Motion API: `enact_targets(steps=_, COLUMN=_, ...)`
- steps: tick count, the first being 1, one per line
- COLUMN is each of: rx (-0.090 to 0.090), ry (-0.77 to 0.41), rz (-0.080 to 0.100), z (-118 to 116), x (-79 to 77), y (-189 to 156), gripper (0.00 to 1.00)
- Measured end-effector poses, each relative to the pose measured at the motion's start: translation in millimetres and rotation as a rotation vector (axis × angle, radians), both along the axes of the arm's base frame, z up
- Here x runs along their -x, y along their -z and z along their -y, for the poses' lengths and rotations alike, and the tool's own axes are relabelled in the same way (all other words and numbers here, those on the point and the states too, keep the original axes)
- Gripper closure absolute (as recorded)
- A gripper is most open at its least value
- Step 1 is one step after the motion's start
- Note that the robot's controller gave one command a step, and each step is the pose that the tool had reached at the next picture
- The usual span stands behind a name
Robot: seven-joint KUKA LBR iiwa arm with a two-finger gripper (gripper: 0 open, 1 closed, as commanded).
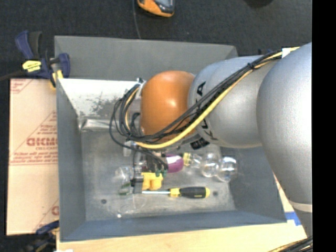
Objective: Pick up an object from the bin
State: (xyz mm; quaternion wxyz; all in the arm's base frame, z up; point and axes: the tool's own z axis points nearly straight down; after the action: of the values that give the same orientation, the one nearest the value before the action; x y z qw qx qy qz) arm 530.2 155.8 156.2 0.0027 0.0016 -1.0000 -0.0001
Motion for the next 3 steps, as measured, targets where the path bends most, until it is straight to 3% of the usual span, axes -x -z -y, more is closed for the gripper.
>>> enact_targets(steps=1, rx=-0.001, ry=0.004, rz=0.007, z=0, x=-2.0, y=-4, gripper=0.00)
enact_targets(steps=2, rx=0.000, ry=0.101, rz=0.003, z=23, x=-8.1, y=-46, gripper=0.00)
enact_targets(steps=3, rx=-0.002, ry=0.139, rz=0.011, z=26, x=-10.4, y=-44, gripper=0.00)
